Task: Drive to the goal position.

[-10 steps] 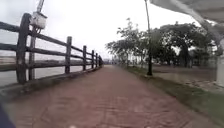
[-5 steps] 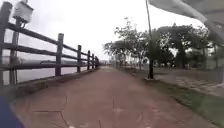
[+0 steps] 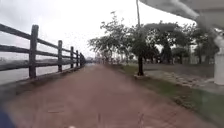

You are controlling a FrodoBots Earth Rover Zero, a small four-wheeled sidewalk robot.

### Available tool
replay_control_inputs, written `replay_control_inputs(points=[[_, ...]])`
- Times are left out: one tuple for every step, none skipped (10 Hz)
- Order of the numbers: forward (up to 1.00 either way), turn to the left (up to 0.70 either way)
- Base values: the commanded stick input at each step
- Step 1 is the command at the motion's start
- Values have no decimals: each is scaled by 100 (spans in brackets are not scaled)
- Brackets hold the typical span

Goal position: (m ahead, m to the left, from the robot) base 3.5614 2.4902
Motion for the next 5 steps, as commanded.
replay_control_inputs(points=[[85,5],[85,0],[85,3],[85,0],[85,2]])
